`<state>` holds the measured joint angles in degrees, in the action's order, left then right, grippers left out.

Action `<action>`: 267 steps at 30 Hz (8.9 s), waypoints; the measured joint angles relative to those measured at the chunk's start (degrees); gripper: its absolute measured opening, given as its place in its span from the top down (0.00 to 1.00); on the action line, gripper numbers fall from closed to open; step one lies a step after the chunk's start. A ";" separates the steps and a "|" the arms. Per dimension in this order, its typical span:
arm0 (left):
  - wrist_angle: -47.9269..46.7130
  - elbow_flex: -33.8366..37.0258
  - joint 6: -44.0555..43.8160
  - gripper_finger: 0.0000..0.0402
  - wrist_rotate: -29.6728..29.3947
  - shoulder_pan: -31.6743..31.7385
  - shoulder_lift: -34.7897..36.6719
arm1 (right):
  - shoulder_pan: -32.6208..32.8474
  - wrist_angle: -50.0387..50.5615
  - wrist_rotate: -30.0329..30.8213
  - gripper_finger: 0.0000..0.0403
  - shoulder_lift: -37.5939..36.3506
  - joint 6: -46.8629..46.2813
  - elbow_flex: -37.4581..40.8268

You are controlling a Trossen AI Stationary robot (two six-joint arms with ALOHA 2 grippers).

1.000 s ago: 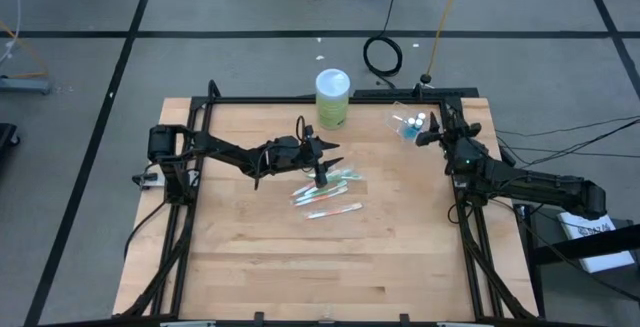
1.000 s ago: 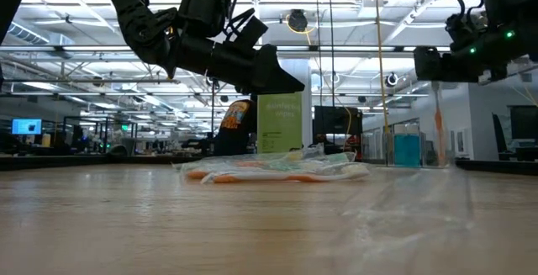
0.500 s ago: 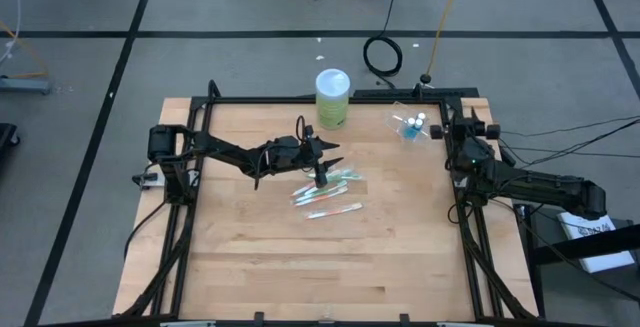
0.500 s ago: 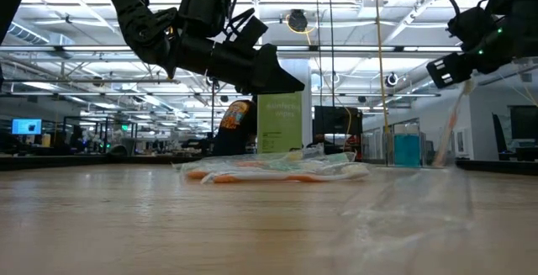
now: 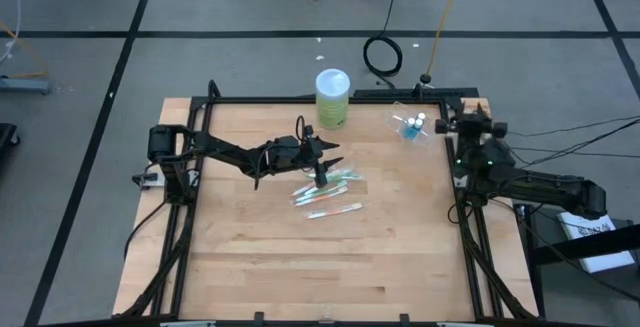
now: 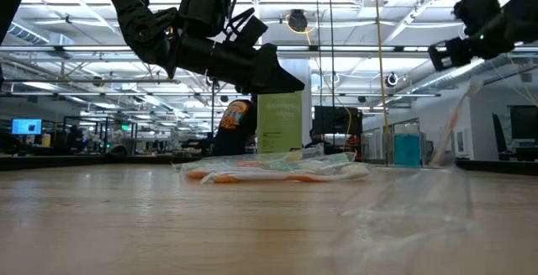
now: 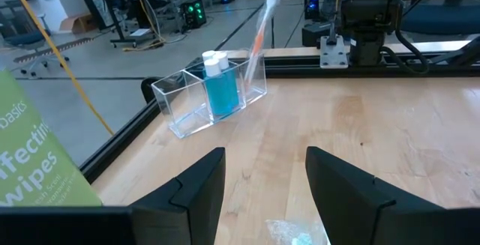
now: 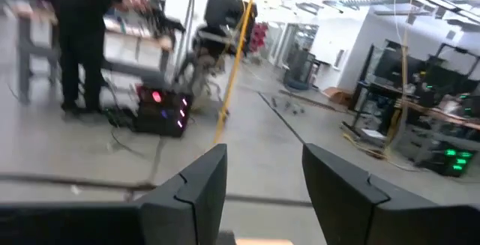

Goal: Pick & Place toothbrushing station
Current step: Put the orange toothbrush into the transparent organizer, then adjust the orange toothbrush into the transparent organizer

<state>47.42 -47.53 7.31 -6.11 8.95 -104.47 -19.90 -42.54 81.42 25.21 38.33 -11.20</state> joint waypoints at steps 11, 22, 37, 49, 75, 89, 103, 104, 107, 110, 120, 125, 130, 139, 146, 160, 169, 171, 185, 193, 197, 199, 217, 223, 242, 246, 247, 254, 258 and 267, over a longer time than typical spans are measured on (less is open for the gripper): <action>-6.91 -0.03 1.79 0.52 0.11 0.02 1.52 | 4.36 -11.04 -18.62 0.59 -0.02 -3.38 -0.07; -47.71 -8.08 -0.50 0.52 3.31 -2.84 11.10 | 9.19 -1.42 -42.90 0.60 2.48 -16.89 -1.46; -60.54 -6.12 -18.60 0.52 -2.37 -7.91 4.91 | 11.39 -2.24 -44.04 0.60 6.03 -18.10 -2.58; -60.79 -6.14 -21.16 0.58 -2.75 -9.09 2.32 | 11.39 -2.67 -44.05 0.61 6.23 -18.32 -2.58; -61.31 -6.12 -13.23 0.99 -4.76 -9.09 13.72 | 11.39 -2.07 -44.00 0.62 6.38 -18.18 -2.58; -34.06 -6.12 8.26 0.99 10.27 0.67 19.91 | 11.35 4.19 -50.22 0.53 14.55 -20.55 -5.96; -9.62 -6.12 4.14 1.00 24.68 7.37 7.49 | 10.10 -14.27 -69.68 0.45 31.59 -34.64 -9.10; -8.02 -6.12 4.08 1.00 24.69 7.21 6.66 | 10.10 -15.25 -69.74 0.46 32.86 -34.52 -9.09; -4.75 -6.12 3.27 1.00 24.70 7.02 5.18 | 9.76 -18.23 -69.98 0.47 35.56 -34.46 -9.09; -3.94 -6.14 2.54 1.00 24.64 7.06 5.20 | 8.95 -21.53 -73.82 0.48 37.40 -36.63 -9.09; -4.30 -6.14 2.40 0.99 24.48 7.06 5.20 | 8.37 -24.09 -80.42 0.48 43.19 -40.68 -12.60; -5.63 -6.14 2.55 0.99 24.21 7.04 5.20 | 8.37 -24.09 -80.27 0.56 44.41 -40.54 -13.58; -6.47 -6.14 2.71 0.99 24.04 7.10 5.20 | 8.37 -24.28 -80.25 0.69 44.35 -40.25 -13.60; -6.96 -6.14 2.87 0.98 23.76 7.15 5.20 | 8.35 -23.63 -80.18 0.93 44.33 -38.20 -13.60; -7.12 -6.14 1.82 0.98 23.19 6.99 5.20 | 8.35 -22.66 -77.69 0.97 44.23 -37.21 -13.60; -8.94 -6.16 4.23 0.58 11.39 2.96 6.05 | 8.26 7.01 -54.34 0.98 23.86 -31.15 -13.57; -10.86 -6.15 4.91 0.49 10.95 2.97 6.05 | 8.26 24.88 -32.63 0.98 11.80 -31.39 -13.55; -11.21 -6.16 5.01 0.50 10.95 2.97 6.05 | 8.36 27.97 -30.77 0.98 9.39 -32.11 -13.55; -13.42 -6.16 5.90 0.50 10.01 3.02 6.05 | 8.07 49.90 -22.53 0.98 0.07 -44.51 -13.55; -13.44 -6.16 5.66 0.50 10.01 3.02 6.05 | 5.56 53.91 -21.63 0.98 0.15 -51.90 -10.88; -13.44 -6.16 5.61 0.50 10.01 3.02 6.05 | 4.41 53.59 -22.17 0.98 0.09 -55.04 -8.84; -13.44 -6.16 5.55 0.50 10.01 3.02 6.05 | 4.02 53.51 -24.25 0.98 0.15 -57.02 -7.83; -13.45 -6.16 5.26 0.50 10.01 3.02 6.03 | 0.39 46.51 -26.20 0.95 0.13 -60.13 0.42; -13.86 -6.16 5.27 0.50 10.01 3.02 6.03 | 0.36 45.77 -26.21 0.95 0.11 -59.67 0.60; -14.42 -6.16 5.31 0.50 10.01 3.02 6.01 | 0.37 35.03 -27.63 0.59 -0.09 -48.48 0.66; -14.42 -6.16 5.31 0.50 10.01 3.02 6.01 | 0.37 26.66 -27.60 0.56 -0.22 -40.82 0.66; -14.41 -6.16 5.31 0.50 10.01 3.02 6.01 | 0.37 23.81 -27.57 0.55 -0.26 -38.72 0.66; -14.40 -6.16 5.33 0.50 10.01 3.02 6.01 | 1.04 14.77 -23.83 0.57 -0.25 -27.17 -1.87; -14.41 -6.16 5.35 0.50 10.01 3.02 6.01 | 4.93 27.18 -24.00 0.59 -0.22 -30.89 -8.76; -14.73 -6.16 5.95 0.50 10.01 3.02 6.01 | 10.83 74.82 -50.48 0.63 2.84 -62.66 -28.36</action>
<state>32.69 -53.69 13.26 3.90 11.97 -98.45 -9.07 32.28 30.94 28.05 -24.33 -39.57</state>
